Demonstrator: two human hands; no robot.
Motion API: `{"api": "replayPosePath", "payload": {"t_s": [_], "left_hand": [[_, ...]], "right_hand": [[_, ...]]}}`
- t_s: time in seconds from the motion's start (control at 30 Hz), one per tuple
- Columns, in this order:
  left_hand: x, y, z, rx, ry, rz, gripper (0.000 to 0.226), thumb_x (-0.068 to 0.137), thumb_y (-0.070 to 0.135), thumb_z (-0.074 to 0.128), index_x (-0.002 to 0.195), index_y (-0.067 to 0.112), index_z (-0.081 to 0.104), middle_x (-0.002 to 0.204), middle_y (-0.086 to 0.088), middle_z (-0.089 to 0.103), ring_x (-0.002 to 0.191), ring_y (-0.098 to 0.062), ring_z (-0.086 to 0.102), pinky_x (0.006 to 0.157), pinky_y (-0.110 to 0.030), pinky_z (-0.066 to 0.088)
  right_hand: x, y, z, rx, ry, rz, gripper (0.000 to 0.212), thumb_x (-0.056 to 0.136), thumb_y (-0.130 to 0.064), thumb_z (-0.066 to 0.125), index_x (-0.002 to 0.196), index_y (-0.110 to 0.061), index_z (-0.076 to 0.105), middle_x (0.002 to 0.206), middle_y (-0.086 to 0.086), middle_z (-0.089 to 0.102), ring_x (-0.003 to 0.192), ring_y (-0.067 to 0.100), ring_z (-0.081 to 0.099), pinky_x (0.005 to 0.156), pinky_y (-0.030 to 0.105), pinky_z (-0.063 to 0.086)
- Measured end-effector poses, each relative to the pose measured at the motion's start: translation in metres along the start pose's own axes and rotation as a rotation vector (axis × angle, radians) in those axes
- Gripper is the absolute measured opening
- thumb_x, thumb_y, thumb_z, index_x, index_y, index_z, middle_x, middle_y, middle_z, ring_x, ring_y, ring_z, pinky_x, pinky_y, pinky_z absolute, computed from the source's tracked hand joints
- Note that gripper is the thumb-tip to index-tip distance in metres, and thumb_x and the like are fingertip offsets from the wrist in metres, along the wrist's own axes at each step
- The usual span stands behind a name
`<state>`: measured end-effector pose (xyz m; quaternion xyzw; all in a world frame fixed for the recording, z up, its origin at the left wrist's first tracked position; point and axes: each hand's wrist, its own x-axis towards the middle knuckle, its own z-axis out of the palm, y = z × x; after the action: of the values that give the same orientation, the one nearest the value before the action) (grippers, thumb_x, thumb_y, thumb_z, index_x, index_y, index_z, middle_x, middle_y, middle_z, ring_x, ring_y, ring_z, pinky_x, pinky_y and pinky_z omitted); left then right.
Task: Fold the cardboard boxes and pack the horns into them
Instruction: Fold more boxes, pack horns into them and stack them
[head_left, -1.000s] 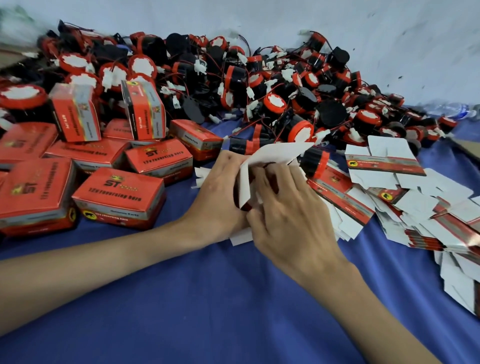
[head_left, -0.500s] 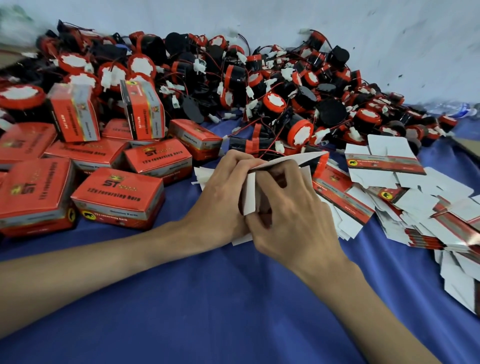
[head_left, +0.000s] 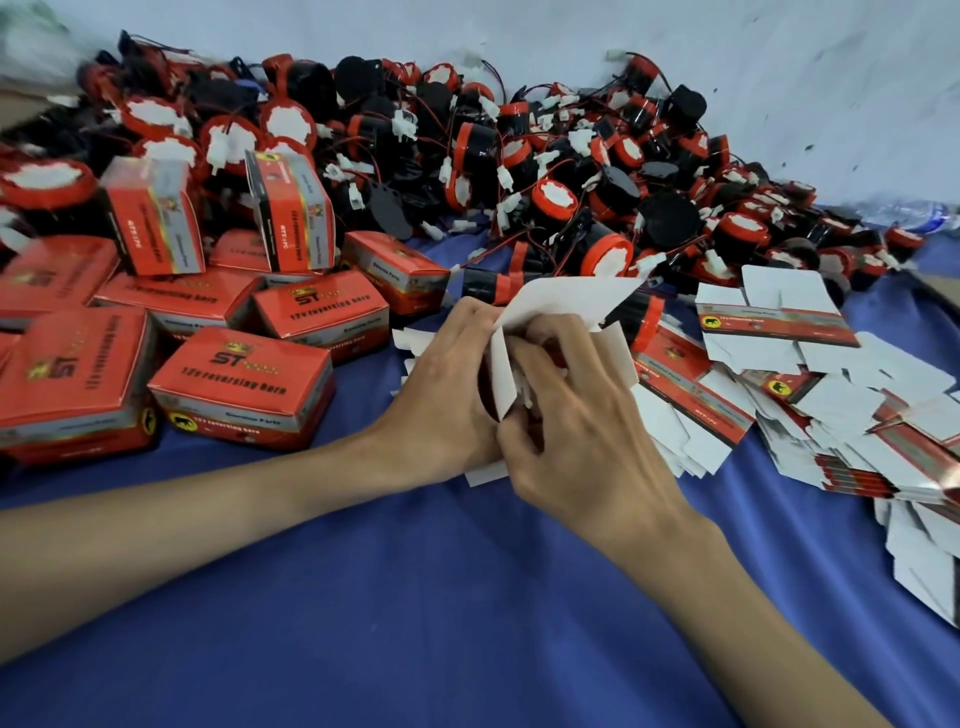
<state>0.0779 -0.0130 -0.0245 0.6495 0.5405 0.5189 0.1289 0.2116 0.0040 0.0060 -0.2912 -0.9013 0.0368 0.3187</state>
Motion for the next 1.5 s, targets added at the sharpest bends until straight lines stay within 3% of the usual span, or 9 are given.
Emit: {"api": "replayPosePath", "payload": {"t_s": [0.37, 0.53, 0.7, 0.77, 1.03, 1.17, 1.3, 1.43, 1.5], "left_hand": [[0.002, -0.004, 0.001, -0.056, -0.026, -0.049, 0.057, 0.062, 0.023, 0.072, 0.106, 0.041, 0.041, 0.102, 0.007, 0.049, 0.091, 0.000, 0.053, 0.077, -0.015, 0.043], [0.003, -0.005, 0.000, -0.136, -0.072, -0.151, 0.058, 0.058, 0.030, 0.070, 0.111, 0.035, 0.044, 0.108, 0.002, 0.051, 0.095, -0.006, 0.056, 0.080, -0.024, 0.047], [0.003, -0.003, -0.001, -0.145, -0.086, -0.173, 0.062, 0.060, 0.031, 0.070, 0.117, 0.026, 0.046, 0.115, -0.004, 0.053, 0.105, -0.015, 0.058, 0.090, -0.042, 0.050], [0.004, 0.000, -0.002, -0.149, -0.090, -0.177, 0.060, 0.056, 0.042, 0.068, 0.111, 0.034, 0.045, 0.114, -0.007, 0.054, 0.104, -0.019, 0.058, 0.089, -0.044, 0.050], [0.005, 0.000, -0.003, -0.156, -0.119, -0.191, 0.066, 0.053, 0.041, 0.078, 0.108, 0.042, 0.043, 0.113, 0.007, 0.051, 0.103, -0.004, 0.056, 0.083, -0.020, 0.047], [0.001, 0.002, -0.005, -0.177, -0.200, -0.178, 0.077, 0.055, 0.040, 0.074, 0.123, 0.031, 0.040, 0.119, 0.003, 0.050, 0.112, -0.008, 0.054, 0.090, -0.026, 0.047], [0.001, 0.006, -0.009, -0.441, -0.315, -0.233, 0.073, 0.064, 0.005, 0.061, 0.133, 0.013, 0.038, 0.117, -0.008, 0.054, 0.108, -0.014, 0.056, 0.082, -0.029, 0.050], [0.001, 0.016, -0.013, -0.625, -0.262, -0.331, 0.059, 0.070, 0.007, 0.046, 0.129, 0.011, 0.045, 0.097, 0.006, 0.064, 0.090, -0.002, 0.062, 0.075, -0.021, 0.050], [0.014, 0.019, -0.012, -0.551, -0.201, -0.422, 0.067, 0.072, 0.009, 0.051, 0.136, -0.003, 0.038, 0.111, -0.007, 0.061, 0.100, -0.005, 0.061, 0.087, -0.026, 0.047]], "right_hand": [[0.001, 0.005, -0.007, -0.062, -0.206, -0.046, 0.040, 0.083, -0.021, 0.034, 0.095, -0.006, 0.068, 0.115, 0.009, 0.058, 0.101, 0.033, 0.050, 0.090, 0.047, 0.041], [0.000, 0.010, -0.010, -0.028, -0.291, -0.052, 0.045, 0.095, -0.033, 0.027, 0.094, -0.012, 0.067, 0.127, 0.002, 0.053, 0.113, 0.028, 0.044, 0.100, 0.043, 0.033], [-0.001, 0.017, -0.006, 0.027, -0.227, -0.081, 0.036, 0.100, -0.031, 0.038, 0.109, -0.008, 0.064, 0.123, 0.003, 0.058, 0.111, 0.028, 0.050, 0.099, 0.040, 0.036], [0.001, 0.019, -0.006, 0.104, -0.189, -0.084, 0.026, 0.098, -0.026, 0.046, 0.098, -0.006, 0.063, 0.115, 0.003, 0.061, 0.106, 0.028, 0.054, 0.095, 0.039, 0.038], [0.002, 0.028, -0.009, 0.164, -0.211, -0.089, 0.022, 0.093, -0.021, 0.055, 0.087, -0.010, 0.073, 0.122, 0.001, 0.061, 0.109, 0.031, 0.054, 0.087, 0.041, 0.045], [0.003, 0.028, -0.015, 0.180, -0.224, -0.068, 0.017, 0.088, -0.020, 0.059, 0.085, -0.014, 0.074, 0.122, -0.001, 0.060, 0.111, 0.027, 0.054, 0.088, 0.038, 0.046], [0.003, 0.030, -0.016, 0.210, -0.254, -0.061, 0.010, 0.084, -0.013, 0.068, 0.090, -0.017, 0.075, 0.123, -0.003, 0.060, 0.111, 0.025, 0.052, 0.087, 0.040, 0.047], [-0.001, 0.022, -0.007, 0.157, -0.121, -0.056, 0.008, 0.086, -0.016, 0.068, 0.090, -0.017, 0.074, 0.121, -0.001, 0.060, 0.111, 0.029, 0.054, 0.078, 0.045, 0.051], [-0.001, 0.019, -0.003, 0.148, -0.045, -0.020, 0.004, 0.083, -0.015, 0.070, 0.087, -0.015, 0.072, 0.119, -0.002, 0.061, 0.109, 0.027, 0.054, 0.074, 0.044, 0.052]]}}
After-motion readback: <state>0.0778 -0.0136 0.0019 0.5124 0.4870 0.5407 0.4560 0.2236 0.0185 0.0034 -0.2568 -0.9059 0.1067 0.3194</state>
